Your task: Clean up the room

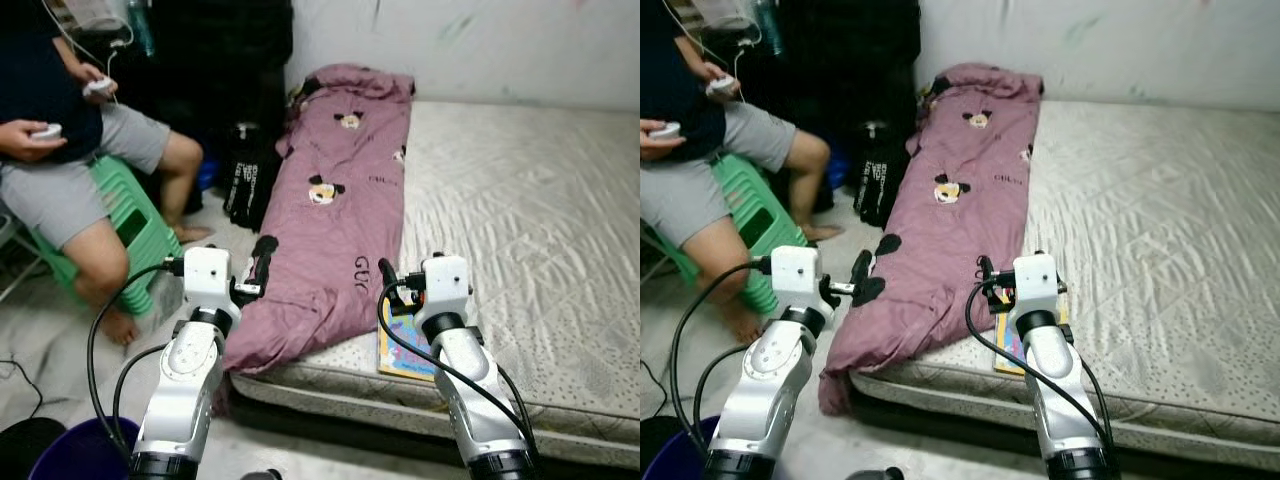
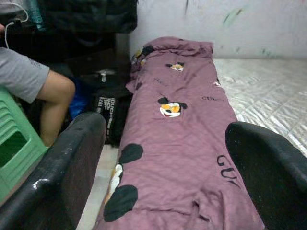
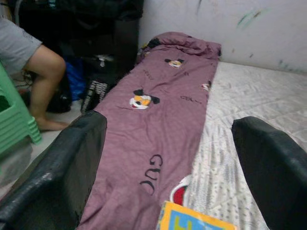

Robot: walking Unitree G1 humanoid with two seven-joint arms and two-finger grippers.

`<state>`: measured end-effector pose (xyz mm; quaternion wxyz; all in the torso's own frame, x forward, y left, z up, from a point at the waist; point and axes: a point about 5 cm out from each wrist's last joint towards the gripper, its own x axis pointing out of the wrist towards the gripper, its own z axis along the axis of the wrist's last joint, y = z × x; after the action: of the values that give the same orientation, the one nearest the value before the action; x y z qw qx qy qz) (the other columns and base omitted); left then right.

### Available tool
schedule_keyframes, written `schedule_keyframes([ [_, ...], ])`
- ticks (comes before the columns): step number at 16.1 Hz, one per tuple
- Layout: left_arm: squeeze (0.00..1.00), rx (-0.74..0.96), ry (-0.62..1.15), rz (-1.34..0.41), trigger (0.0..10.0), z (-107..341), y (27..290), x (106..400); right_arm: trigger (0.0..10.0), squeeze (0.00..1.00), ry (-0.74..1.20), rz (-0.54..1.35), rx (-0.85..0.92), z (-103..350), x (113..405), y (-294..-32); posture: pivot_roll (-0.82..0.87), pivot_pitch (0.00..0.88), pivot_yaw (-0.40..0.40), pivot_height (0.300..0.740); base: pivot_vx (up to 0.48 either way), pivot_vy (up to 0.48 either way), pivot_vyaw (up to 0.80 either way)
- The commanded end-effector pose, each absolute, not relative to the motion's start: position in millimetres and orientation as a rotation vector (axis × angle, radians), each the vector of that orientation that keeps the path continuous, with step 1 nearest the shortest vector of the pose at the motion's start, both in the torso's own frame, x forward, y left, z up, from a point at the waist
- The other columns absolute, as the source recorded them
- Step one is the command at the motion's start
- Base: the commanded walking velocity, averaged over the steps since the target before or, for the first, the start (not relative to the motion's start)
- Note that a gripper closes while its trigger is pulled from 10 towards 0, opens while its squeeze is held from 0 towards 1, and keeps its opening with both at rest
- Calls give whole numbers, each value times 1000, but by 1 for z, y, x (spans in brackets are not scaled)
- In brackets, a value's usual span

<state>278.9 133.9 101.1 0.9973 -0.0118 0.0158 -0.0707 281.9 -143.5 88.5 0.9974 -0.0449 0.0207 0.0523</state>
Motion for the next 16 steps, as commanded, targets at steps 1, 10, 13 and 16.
schedule_keyframes([
  [1,0,-20,34,-143,10000,101,134,280,10000,0,39,83,-79,90,282,-146,-13,0,35,740,0,0,0],
  [10,0,-28,39,-150,10000,101,132,280,10000,0,45,99,-96,89,282,-145,-12,0,28,740,0,0,0],
  [13,0,-27,35,-153,10000,101,132,281,10000,0,47,96,-106,89,282,-145,-14,0,30,740,0,0,0],
  [16,0,-29,34,-159,10000,102,130,281,10000,0,48,96,-109,89,282,-145,-16,0,31,740,0,0,0],
])
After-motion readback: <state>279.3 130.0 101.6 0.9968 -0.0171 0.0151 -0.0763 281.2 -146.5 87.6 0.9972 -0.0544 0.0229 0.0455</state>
